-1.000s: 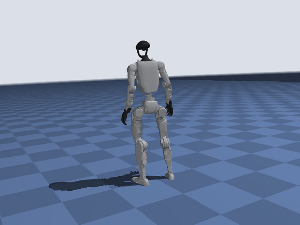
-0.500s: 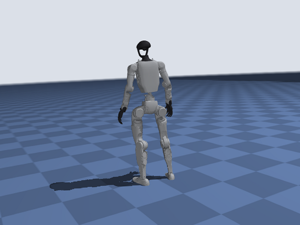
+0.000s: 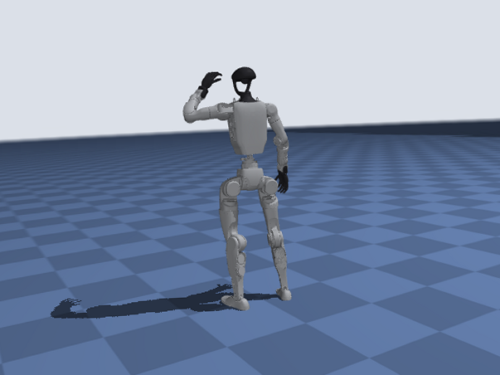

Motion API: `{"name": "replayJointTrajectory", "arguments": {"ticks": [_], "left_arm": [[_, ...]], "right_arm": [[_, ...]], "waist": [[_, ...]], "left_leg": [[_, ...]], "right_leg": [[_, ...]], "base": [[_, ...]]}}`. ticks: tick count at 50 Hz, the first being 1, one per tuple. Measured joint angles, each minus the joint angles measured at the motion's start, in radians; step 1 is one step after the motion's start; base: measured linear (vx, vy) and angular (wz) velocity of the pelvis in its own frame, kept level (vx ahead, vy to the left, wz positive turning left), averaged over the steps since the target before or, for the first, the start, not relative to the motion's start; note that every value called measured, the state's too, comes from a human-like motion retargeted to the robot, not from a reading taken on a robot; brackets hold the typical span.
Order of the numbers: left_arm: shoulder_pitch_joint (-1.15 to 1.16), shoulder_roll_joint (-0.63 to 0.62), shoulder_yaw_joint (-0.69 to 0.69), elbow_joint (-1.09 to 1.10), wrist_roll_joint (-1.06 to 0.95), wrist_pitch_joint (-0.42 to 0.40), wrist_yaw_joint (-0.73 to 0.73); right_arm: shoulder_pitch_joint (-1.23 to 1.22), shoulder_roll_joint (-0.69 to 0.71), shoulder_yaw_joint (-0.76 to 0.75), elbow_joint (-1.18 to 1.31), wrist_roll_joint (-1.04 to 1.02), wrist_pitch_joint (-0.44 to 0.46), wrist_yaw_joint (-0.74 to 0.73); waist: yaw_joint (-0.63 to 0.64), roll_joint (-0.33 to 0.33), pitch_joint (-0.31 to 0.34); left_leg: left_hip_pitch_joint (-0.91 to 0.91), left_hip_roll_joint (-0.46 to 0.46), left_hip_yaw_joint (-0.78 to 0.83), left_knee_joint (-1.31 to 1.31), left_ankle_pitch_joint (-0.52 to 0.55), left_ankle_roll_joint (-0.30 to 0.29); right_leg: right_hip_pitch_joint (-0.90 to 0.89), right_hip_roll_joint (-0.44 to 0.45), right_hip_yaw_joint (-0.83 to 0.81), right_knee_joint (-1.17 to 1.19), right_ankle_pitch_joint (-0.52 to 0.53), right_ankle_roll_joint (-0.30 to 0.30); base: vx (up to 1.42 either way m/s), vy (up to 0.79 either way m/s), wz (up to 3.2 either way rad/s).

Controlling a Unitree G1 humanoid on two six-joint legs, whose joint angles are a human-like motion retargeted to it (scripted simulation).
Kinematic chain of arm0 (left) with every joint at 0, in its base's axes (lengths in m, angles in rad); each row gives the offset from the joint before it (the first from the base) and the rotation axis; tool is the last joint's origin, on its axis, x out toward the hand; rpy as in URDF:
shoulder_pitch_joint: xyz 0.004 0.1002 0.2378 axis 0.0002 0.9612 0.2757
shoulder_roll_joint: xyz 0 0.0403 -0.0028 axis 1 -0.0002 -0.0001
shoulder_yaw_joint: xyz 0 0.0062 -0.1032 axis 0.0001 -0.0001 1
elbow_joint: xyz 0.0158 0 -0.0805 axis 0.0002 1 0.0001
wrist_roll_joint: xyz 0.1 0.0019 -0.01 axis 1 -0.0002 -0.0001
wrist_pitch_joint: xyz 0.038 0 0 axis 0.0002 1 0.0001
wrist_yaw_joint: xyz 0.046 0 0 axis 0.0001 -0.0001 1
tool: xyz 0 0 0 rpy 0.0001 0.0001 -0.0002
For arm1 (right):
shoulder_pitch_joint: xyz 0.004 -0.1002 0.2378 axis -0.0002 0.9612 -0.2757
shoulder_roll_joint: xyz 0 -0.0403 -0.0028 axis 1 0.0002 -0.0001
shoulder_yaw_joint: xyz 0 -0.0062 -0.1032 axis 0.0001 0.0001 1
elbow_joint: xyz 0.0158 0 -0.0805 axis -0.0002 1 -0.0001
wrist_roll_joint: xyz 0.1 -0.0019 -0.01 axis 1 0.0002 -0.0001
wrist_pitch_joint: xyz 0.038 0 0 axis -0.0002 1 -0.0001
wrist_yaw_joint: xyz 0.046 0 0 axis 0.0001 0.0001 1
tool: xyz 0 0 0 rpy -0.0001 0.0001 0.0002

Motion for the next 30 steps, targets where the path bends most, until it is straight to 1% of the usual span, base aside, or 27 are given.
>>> {"name": "replayJointTrajectory", "arguments": {"ticks": [5, 7, 10, 12, 15, 20, 30], "left_arm": [[-0.14, 0.032, -0.023, -0.205, 0.058, -0.07, 0.084], [-0.164, 0.047, -0.026, -0.222, 0.089, -0.069, 0.11], [-0.174, 0.074, -0.036, -0.19, 0.115, -0.046, 0.14], [-0.173, 0.09, -0.05, -0.163, 0.112, -0.037, 0.135], [-0.17, 0.1, -0.074, -0.155, 0.106, -0.046, 0.108], [-0.169, 0.087, -0.088, -0.206, 0.142, -0.06, 0.091], [-0.163, 0.069, -0.054, -0.227, 0.185, -0.032, 0.098]], "right_arm": [[0.002, 0.008, -0.008, 0.017, 0.012, -0.01, 0.003], [0.008, 0.019, -0.019, 0.038, 0.027, -0.012, -0.001], [0.018, 0.036, -0.034, 0.08, 0.056, -0.009, -0.014], [0.025, 0.044, -0.038, 0.107, 0.068, -0.004, -0.017], [0.039, 0.05, -0.036, 0.133, 0.067, -0.002, -0.011], [0.066, 0.051, -0.026, 0.143, 0.042, -0.003, 0.002], [0.067, 0.038, -0.015, 0.131, 0.025, 0.002, 0.018]], "waist": [[-0.006, 0.009, 0.007], [-0.005, 0.01, 0.01], [0.0, 0.011, 0.013], [0.003, 0.012, 0.014], [0.005, 0.012, 0.013], [0.007, 0.007, 0.008], [0.007, 0.0, -0.004]], "left_leg": [[0.007, 0.001, 0.01, -0.001, -0.004, -0.002], [0.009, 0.0, 0.011, -0.001, -0.005, -0.002], [0.011, -0.001, 0.011, 0.0, -0.006, -0.002], [0.011, -0.002, 0.01, 0.0, -0.007, -0.001], [0.011, -0.004, 0.008, 0.002, -0.008, -0.001], [0.009, -0.005, 0.005, 0.003, -0.009, -0.002], [0.006, -0.004, 0.013, 0.002, -0.009, -0.001]], "right_leg": [[0.0, 0.002, 0.01, 0.001, 0.002, 0.0], [0.001, 0.001, 0.012, 0.001, 0.002, 0.0], [0.004, 0.0, 0.012, 0.001, 0.002, 0.001], [0.005, -0.002, 0.011, 0.001, 0.001, 0.002], [0.007, -0.004, 0.008, 0.001, 0.001, 0.003], [0.008, -0.005, 0.006, 0.001, 0.0, 0.002], [-0.002, -0.004, 0.015, 0.003, 0.001, -0.001]], "base": [[0.0, 0.0, 0.0], [0.0, 0.0, 0.0], [0.0, 0.0, 0.0], [0.0, 0.0, 0.0], [0.0, 0.0, 0.0], [0.0, 0.0, 0.0], [0.0, 0.0, 0.0]]}}
